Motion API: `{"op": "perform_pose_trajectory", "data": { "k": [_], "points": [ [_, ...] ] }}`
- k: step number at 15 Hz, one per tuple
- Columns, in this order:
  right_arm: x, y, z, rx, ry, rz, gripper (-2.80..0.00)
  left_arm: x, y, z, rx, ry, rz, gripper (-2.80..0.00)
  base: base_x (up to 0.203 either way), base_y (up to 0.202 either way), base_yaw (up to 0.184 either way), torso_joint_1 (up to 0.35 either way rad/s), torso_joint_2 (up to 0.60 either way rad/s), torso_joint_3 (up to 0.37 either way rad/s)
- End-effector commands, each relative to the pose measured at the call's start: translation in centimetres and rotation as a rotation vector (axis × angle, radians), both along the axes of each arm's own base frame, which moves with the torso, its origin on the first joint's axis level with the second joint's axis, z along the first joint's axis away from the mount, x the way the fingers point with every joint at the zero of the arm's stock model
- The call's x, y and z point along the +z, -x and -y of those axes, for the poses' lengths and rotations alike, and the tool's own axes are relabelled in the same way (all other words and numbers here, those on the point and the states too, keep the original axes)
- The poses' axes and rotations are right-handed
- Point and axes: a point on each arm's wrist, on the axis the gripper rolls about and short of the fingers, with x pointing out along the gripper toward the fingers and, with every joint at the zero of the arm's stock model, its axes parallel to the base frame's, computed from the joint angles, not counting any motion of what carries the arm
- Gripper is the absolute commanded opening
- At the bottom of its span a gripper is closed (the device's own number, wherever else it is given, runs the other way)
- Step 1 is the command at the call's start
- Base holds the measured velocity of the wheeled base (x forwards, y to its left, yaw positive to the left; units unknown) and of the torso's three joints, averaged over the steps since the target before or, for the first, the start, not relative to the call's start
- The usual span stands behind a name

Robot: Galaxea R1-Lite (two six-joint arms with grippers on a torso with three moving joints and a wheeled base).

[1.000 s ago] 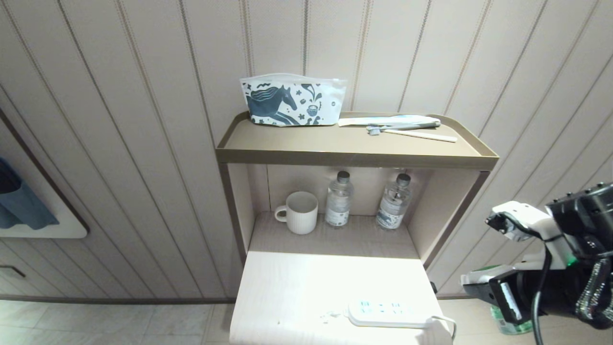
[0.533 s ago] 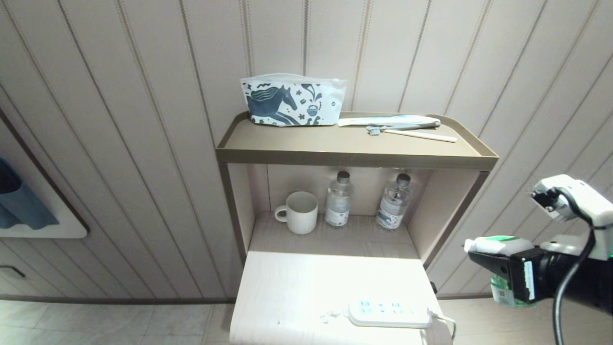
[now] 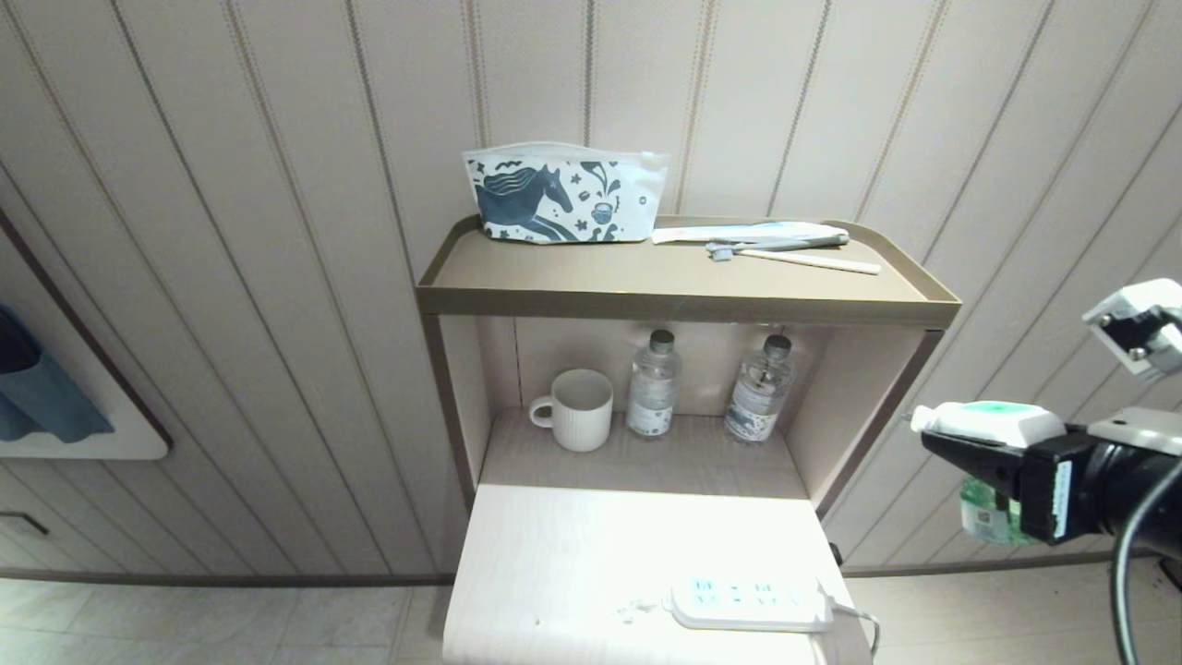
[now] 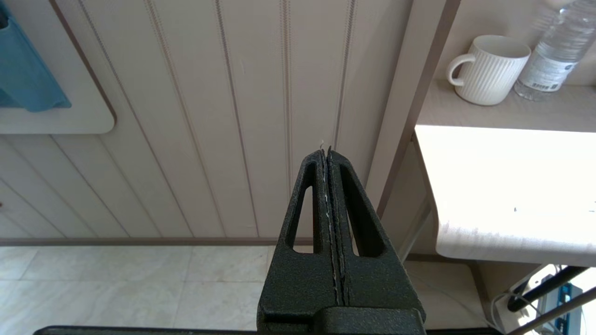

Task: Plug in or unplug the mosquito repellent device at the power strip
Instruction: Place the mosquito repellent liquid on the table

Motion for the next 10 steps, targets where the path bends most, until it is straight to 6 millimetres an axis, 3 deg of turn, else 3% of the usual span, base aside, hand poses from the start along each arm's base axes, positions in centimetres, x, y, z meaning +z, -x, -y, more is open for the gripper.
{"op": "perform_pose_trajectory", "data": {
  "k": [1, 7, 10],
  "points": [
    [0.26, 0.15, 0.11, -0.004, -0.005, 0.014, -2.8, -0.01, -0.01, 0.0, 0.001, 0.0, -0.004, -2.8, 0.0, 0.0, 0.0, 0.0, 0.0, 0.0],
    [0.52, 0.2, 0.11, -0.004, -0.009, 0.028, -2.8, -0.01, -0.01, 0.0, 0.001, 0.0, -0.004, -2.8, 0.0, 0.0, 0.0, 0.0, 0.0, 0.0],
    [0.69, 0.35, 0.2, -0.009, -0.011, 0.037, -2.8, -0.01, -0.01, 0.0, -0.001, 0.0, -0.004, -2.8, 0.0, 0.0, 0.0, -0.117, 0.26, 0.135]
  ]
}}
